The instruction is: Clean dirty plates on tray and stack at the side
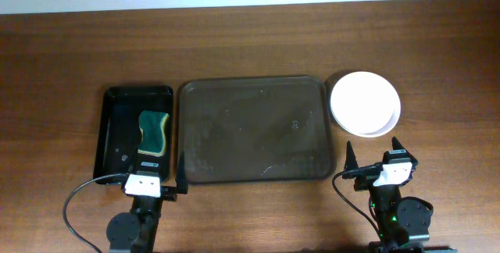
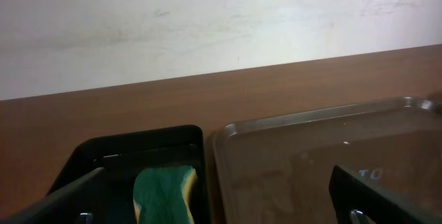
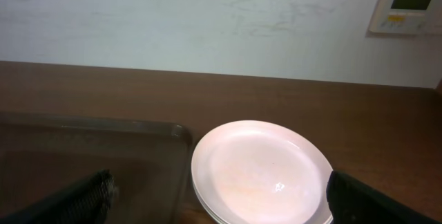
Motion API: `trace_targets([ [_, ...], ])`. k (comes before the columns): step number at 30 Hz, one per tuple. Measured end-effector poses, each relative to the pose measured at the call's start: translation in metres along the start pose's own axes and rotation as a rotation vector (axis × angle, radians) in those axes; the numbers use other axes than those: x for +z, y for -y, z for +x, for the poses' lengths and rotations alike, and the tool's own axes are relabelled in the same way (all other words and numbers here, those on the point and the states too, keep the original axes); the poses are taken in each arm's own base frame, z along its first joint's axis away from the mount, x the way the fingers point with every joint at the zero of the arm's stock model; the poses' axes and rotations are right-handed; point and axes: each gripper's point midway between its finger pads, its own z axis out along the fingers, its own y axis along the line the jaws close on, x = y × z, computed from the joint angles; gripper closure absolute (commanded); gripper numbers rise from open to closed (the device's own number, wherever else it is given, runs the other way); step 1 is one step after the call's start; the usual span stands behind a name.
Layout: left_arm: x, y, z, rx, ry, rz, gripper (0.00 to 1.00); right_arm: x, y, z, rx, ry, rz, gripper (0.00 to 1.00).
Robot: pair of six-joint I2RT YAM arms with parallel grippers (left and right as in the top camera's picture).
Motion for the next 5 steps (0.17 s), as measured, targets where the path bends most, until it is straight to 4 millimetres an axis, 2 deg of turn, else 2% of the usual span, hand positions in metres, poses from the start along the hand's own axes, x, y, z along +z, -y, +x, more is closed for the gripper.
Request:
trace_targets([
  [5,0.0000,0.0000,0.0000,0.000,0.000,0.000,0.01,0.0000,0.0000,0.0000,0.000,0.000,0.000,0.01],
])
